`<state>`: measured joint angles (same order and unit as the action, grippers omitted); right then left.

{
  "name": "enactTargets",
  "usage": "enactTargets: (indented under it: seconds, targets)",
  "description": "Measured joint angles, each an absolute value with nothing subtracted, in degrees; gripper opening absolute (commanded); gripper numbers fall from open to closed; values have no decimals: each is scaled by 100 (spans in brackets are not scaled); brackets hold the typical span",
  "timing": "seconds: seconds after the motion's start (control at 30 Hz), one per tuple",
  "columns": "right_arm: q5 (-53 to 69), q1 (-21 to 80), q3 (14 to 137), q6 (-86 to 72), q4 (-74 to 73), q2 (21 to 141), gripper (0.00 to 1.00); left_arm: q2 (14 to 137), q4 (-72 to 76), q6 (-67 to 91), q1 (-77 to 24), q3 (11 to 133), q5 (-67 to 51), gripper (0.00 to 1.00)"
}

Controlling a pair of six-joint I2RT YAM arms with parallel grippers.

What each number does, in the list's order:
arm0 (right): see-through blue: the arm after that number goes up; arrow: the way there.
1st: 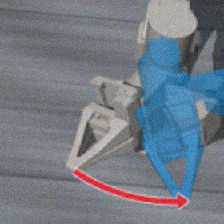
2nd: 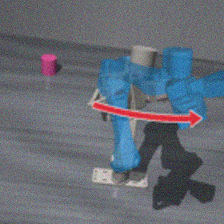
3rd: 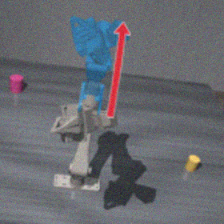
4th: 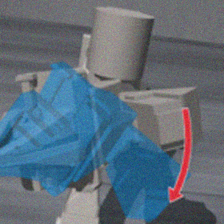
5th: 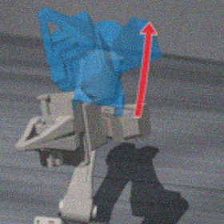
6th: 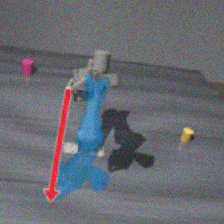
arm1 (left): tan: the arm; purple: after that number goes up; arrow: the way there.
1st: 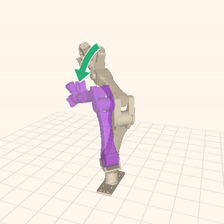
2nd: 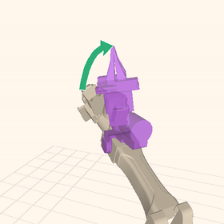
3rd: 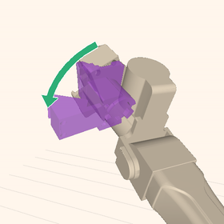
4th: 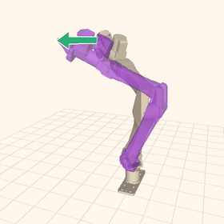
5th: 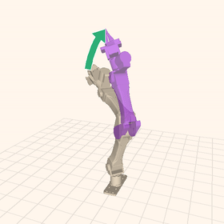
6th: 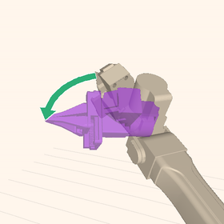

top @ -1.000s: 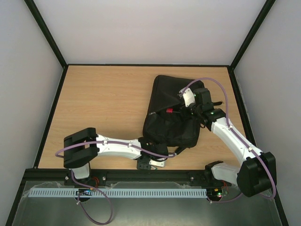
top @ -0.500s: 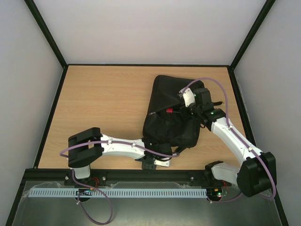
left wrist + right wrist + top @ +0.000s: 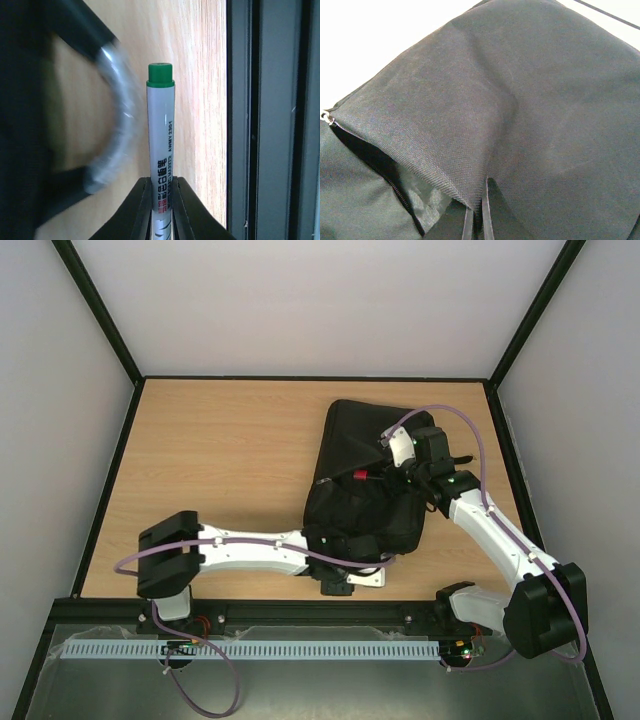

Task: Pack the student bag
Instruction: Pick up the stationery from the center of the board, then place the stationery in the student bag.

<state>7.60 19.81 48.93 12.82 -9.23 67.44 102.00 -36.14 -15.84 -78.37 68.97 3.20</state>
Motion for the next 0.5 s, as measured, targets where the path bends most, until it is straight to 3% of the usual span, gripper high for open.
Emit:
enactTargets:
  seconds: [0.3,0.5]
  targets:
    - [814,1951,4890,1280,-926,6746,1,8805,-3022,-1815,-7797,7404,1111,6]
    - [829,1949,4893,1280,-926,6744,1,9133,-2418,-2220,-7522,7561,1653,4]
